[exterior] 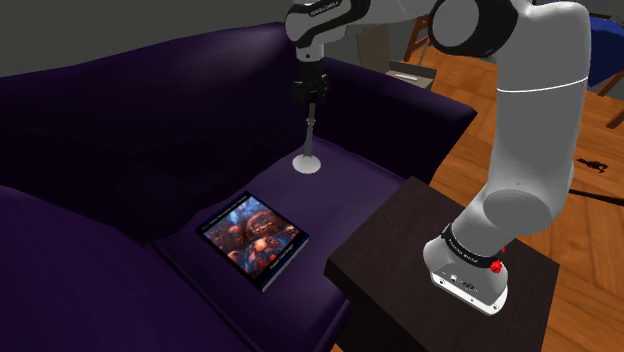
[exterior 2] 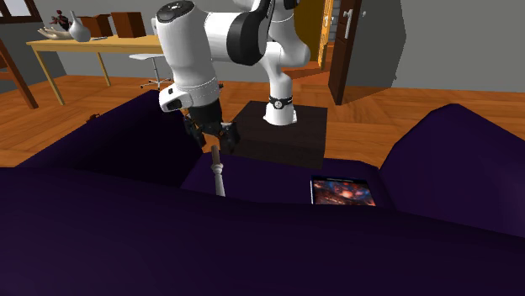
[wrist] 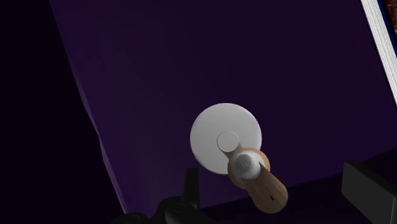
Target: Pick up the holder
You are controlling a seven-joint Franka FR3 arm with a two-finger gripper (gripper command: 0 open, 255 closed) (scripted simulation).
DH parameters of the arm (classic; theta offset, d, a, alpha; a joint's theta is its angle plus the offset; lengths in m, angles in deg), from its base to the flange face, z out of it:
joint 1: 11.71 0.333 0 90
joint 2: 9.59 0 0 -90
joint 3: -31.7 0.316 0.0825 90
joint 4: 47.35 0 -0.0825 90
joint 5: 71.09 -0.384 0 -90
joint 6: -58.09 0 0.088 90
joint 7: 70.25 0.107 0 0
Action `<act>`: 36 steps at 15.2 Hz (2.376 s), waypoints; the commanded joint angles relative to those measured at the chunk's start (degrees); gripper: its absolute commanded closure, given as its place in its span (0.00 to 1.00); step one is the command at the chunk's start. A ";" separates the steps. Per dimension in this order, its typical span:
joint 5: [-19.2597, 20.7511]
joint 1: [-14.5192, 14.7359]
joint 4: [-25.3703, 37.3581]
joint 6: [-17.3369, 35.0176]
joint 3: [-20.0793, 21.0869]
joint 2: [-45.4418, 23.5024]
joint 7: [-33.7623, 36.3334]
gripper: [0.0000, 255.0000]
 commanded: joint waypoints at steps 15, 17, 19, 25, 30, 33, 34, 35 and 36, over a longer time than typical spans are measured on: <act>-0.30 -0.41 4.75 2.57 0.04 -8.60 0.28 1.00; -0.29 -0.41 4.76 2.56 0.04 -8.60 0.28 1.00; -0.29 -0.41 4.76 2.56 0.04 -8.60 0.28 1.00; -0.19 -0.41 5.58 0.37 -0.04 -7.22 0.28 1.00; -0.07 -0.40 7.09 -2.63 -0.11 -5.73 0.33 1.00; -0.01 -0.39 8.18 -4.50 -0.15 -4.95 0.36 1.00; 0.01 -0.39 8.58 -5.13 -0.16 -4.71 0.37 1.00; 0.03 -0.40 8.99 -5.77 -0.17 -4.48 0.38 1.00; 0.05 -0.40 9.42 -6.42 -0.18 -4.27 0.39 1.00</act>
